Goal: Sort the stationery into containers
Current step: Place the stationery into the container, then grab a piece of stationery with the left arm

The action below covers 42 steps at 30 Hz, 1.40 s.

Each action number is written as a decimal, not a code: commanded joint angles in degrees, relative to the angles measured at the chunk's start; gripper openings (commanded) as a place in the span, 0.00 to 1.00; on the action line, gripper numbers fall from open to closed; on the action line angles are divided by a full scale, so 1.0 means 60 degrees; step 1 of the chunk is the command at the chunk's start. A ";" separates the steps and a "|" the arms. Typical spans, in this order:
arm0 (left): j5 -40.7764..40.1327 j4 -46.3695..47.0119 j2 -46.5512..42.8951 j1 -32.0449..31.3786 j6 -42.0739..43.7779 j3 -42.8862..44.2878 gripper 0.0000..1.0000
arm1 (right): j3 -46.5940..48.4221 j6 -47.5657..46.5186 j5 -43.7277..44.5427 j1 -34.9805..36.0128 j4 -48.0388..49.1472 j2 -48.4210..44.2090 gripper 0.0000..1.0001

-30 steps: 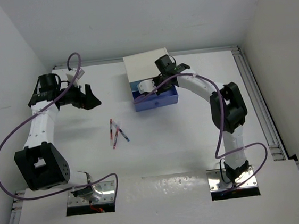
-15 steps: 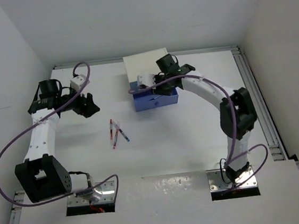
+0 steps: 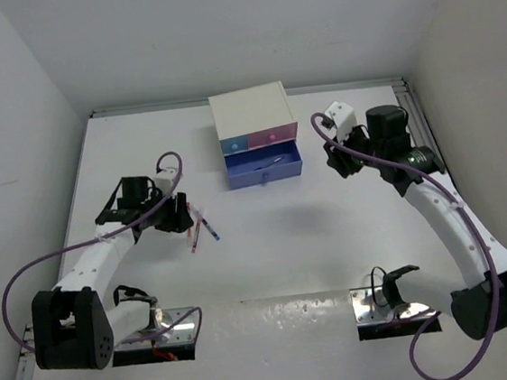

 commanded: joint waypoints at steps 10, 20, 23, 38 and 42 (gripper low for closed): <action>-0.2997 0.0457 0.2830 -0.0679 -0.1674 0.1696 0.41 | -0.0804 0.1075 -0.0450 -0.1146 -0.0699 -0.1402 0.48; -0.2598 0.0471 0.3607 -0.0854 -0.1586 0.1815 0.46 | -0.1229 0.1002 -0.0494 -0.1366 -0.0816 -0.1607 0.51; -0.2642 0.0456 0.3797 -0.0957 -0.1586 0.1815 0.46 | -0.1273 0.1001 -0.0508 -0.1395 -0.0787 -0.1636 0.51; -0.4561 0.0076 0.5307 -0.0578 -0.1338 0.2269 0.31 | -0.1156 0.0870 -0.0523 -0.1395 -0.0699 -0.1548 0.52; -0.4665 -0.0071 0.5308 0.0343 -0.0680 0.2401 0.17 | -0.1142 0.0870 -0.0552 -0.1396 -0.0714 -0.1548 0.51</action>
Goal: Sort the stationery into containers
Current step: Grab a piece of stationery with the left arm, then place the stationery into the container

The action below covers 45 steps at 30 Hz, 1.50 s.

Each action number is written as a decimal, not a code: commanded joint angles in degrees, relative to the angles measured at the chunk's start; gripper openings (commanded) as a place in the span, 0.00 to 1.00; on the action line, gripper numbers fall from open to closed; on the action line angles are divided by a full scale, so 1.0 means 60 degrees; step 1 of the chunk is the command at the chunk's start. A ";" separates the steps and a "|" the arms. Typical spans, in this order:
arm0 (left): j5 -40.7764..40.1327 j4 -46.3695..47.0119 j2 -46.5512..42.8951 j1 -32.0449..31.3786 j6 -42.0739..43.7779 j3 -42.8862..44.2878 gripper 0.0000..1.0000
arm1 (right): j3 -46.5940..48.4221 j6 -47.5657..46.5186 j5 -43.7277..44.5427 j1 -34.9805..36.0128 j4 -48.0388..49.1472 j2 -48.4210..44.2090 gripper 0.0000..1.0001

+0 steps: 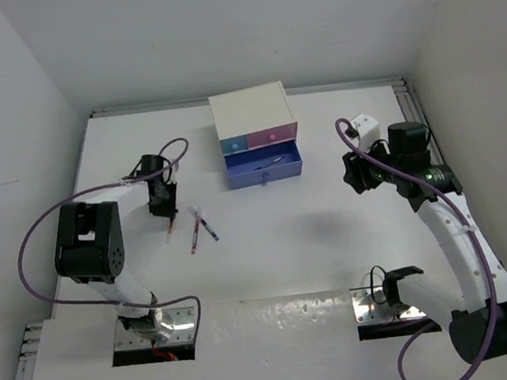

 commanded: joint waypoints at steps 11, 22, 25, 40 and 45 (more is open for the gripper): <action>0.5101 -0.2349 -0.0935 0.1055 0.5006 0.3890 0.13 | 0.0350 0.0241 -0.0466 -0.0022 0.0259 0.0000 0.52; 0.4285 -0.3976 0.0425 -0.2973 0.6621 0.7494 0.11 | 0.0760 0.0255 -0.0422 -0.0022 0.0186 0.0425 0.52; 0.3320 -0.4050 0.1404 -0.3720 0.6869 0.8358 0.12 | 0.0760 0.0357 -0.0466 -0.0007 0.0244 0.0615 0.52; 0.2056 -0.4254 0.4175 -0.4441 0.7837 1.0864 0.19 | 0.0804 0.0167 -0.0334 0.0022 0.0083 0.0849 0.52; 0.2142 -0.4080 0.4411 -0.4530 0.7750 1.0925 0.54 | 0.0950 0.0226 -0.0393 0.0007 0.0054 0.0967 0.52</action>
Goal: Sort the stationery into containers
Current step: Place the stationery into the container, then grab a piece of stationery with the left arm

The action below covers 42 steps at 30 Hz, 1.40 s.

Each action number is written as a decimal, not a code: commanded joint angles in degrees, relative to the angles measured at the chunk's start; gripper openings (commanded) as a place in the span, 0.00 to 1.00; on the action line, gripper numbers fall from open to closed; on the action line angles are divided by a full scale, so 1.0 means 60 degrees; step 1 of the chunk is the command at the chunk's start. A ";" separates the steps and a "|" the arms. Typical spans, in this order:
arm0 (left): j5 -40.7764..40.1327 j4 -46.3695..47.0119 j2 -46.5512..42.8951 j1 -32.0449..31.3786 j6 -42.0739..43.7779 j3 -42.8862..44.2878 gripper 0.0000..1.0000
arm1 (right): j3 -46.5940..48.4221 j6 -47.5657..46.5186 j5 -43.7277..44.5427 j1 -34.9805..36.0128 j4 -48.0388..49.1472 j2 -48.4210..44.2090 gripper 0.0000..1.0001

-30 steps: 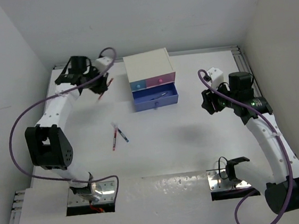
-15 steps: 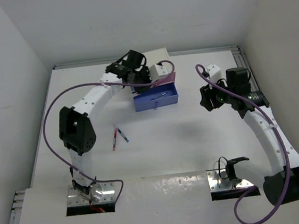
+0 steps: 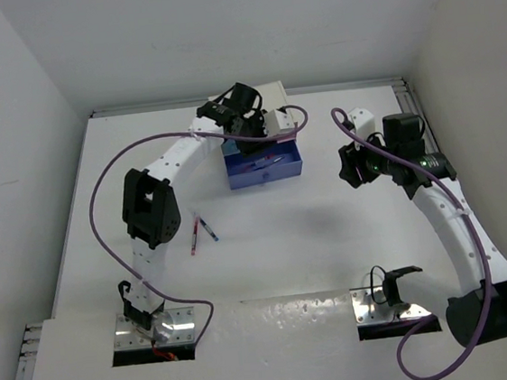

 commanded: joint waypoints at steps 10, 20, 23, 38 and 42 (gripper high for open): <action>0.3166 -0.0238 -0.2490 0.1518 0.2633 -0.1846 0.61 | 0.0426 -0.0055 -0.0098 0.0004 -0.0013 -0.0196 0.53; 0.3828 -0.4643 -0.5541 0.3029 0.9626 -0.4765 0.60 | -0.0233 -0.0275 0.0019 0.0018 0.0134 -0.0504 0.53; 0.3200 -0.4618 -0.6418 0.3309 1.1093 -0.6051 0.60 | -0.0277 -0.0421 0.0049 0.0018 0.0003 -0.0533 0.53; 0.1777 -0.4633 -0.8354 0.3690 1.6062 -0.9483 0.55 | -0.0292 -0.0348 0.0034 0.0018 0.0090 -0.0314 0.53; 0.1967 -0.4400 -0.8529 0.3851 1.7686 -1.0009 0.55 | -0.0131 -0.0392 0.0078 0.0018 0.0060 -0.0139 0.53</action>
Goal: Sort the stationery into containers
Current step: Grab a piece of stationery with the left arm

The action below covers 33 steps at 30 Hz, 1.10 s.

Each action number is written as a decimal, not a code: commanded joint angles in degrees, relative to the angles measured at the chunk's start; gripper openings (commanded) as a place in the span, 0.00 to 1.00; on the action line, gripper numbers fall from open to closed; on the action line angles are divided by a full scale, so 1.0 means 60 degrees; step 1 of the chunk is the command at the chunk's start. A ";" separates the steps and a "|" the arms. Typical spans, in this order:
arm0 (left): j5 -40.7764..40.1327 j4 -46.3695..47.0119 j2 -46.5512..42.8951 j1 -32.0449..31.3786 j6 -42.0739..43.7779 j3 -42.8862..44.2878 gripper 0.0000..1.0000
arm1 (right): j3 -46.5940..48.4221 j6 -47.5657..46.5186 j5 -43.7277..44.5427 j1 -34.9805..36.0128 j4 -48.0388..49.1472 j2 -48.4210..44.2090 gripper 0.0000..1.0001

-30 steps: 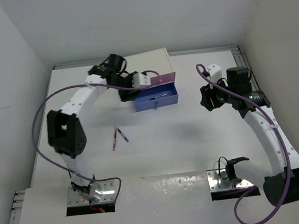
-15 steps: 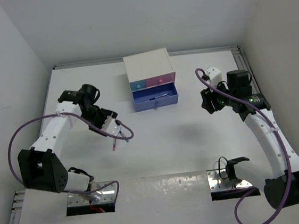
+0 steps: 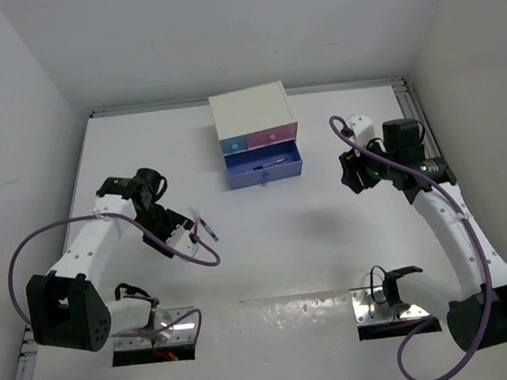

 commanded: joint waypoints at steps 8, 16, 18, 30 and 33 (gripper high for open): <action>0.0739 0.2249 -0.0495 -0.0201 0.7037 -0.1703 0.54 | 0.0197 0.0061 0.0034 0.0004 0.0210 0.0172 0.53; 0.0709 0.3408 0.0280 -0.0655 0.5444 -0.1355 0.55 | 0.0124 0.0031 0.0006 0.0018 0.0137 0.0186 0.53; 0.0753 0.3423 0.0587 -0.0802 0.4141 -0.0931 0.55 | 0.0138 0.0045 -0.0009 0.0018 0.0137 0.0201 0.53; 0.2215 0.2062 0.1348 0.0341 -0.1802 0.0692 0.40 | -0.0023 0.0324 -0.0346 0.0018 0.0137 0.0084 0.54; 0.2906 0.2088 0.2155 0.0472 -0.5258 0.1210 0.38 | -0.0037 0.0280 -0.0331 0.0018 -0.0023 0.0011 0.54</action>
